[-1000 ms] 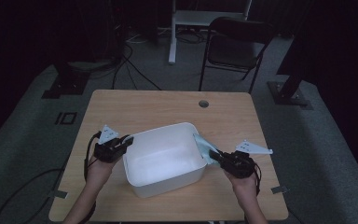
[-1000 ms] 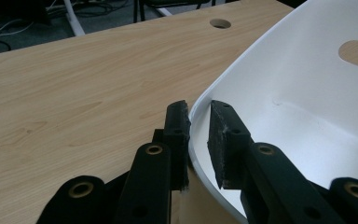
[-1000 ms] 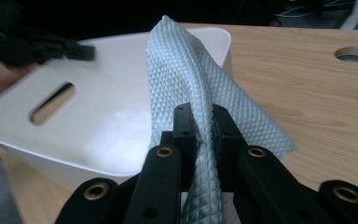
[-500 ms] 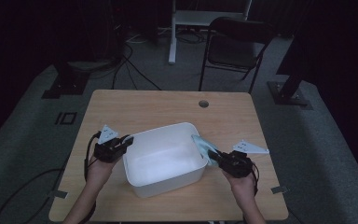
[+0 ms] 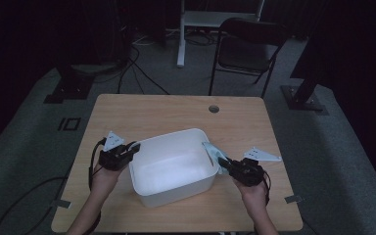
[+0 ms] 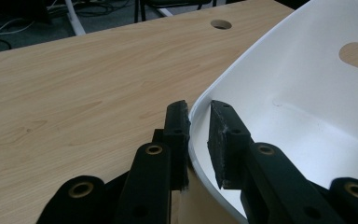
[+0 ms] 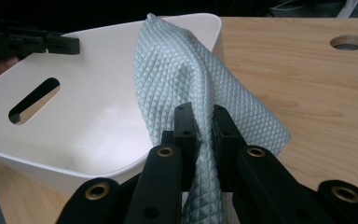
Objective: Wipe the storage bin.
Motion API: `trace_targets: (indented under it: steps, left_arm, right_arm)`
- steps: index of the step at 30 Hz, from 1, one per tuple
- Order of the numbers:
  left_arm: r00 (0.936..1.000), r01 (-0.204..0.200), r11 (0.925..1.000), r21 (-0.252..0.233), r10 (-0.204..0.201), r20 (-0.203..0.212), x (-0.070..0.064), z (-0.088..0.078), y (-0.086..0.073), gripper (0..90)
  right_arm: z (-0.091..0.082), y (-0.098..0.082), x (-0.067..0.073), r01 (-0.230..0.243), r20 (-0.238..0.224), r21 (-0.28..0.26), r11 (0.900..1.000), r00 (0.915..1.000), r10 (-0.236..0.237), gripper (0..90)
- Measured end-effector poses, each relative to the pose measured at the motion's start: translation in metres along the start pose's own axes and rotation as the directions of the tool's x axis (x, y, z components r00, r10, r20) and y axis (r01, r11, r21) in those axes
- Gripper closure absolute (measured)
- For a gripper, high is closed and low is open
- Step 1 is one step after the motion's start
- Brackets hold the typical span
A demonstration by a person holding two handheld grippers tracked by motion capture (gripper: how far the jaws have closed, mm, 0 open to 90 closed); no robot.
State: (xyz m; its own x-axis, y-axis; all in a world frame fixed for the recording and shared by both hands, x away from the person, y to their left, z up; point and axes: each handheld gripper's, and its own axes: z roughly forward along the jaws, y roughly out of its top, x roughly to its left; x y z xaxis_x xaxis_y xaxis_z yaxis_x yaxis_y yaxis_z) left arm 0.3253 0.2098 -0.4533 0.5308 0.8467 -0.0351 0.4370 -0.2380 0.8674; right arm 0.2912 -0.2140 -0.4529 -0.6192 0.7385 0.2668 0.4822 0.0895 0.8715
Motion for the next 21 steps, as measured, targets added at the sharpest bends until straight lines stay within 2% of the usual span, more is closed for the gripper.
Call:
trace_targets:
  steps: [10, 16, 19, 21]
  left_arm:
    - [1.0, 0.003, 1.0, -0.001, -0.003, 0.001, 0.0, 0.0, 0.0, 78.0]
    - [1.0, 0.002, 1.0, -0.001, -0.002, 0.002, 0.0, 0.0, 0.0, 78.0]
    - [1.0, -0.002, 1.0, 0.0, 0.002, 0.003, 0.0, 0.0, 0.0, 78.0]
    - [1.0, -0.001, 1.0, 0.0, 0.001, 0.005, 0.0, 0.0, 0.0, 78.0]
  right_arm:
    - [0.004, -0.002, -0.003, -0.021, -0.011, 0.019, 1.0, 0.9997, 0.021, 83.8]
    - [0.011, -0.006, -0.005, -0.032, -0.005, 0.048, 0.998, 0.9995, 0.032, 83.8]
    - [0.01, -0.004, -0.006, -0.046, -0.021, 0.042, 0.998, 0.9987, 0.046, 83.8]
    - [0.007, 0.0, -0.005, -0.033, -0.019, 0.031, 0.999, 0.9992, 0.034, 83.7]
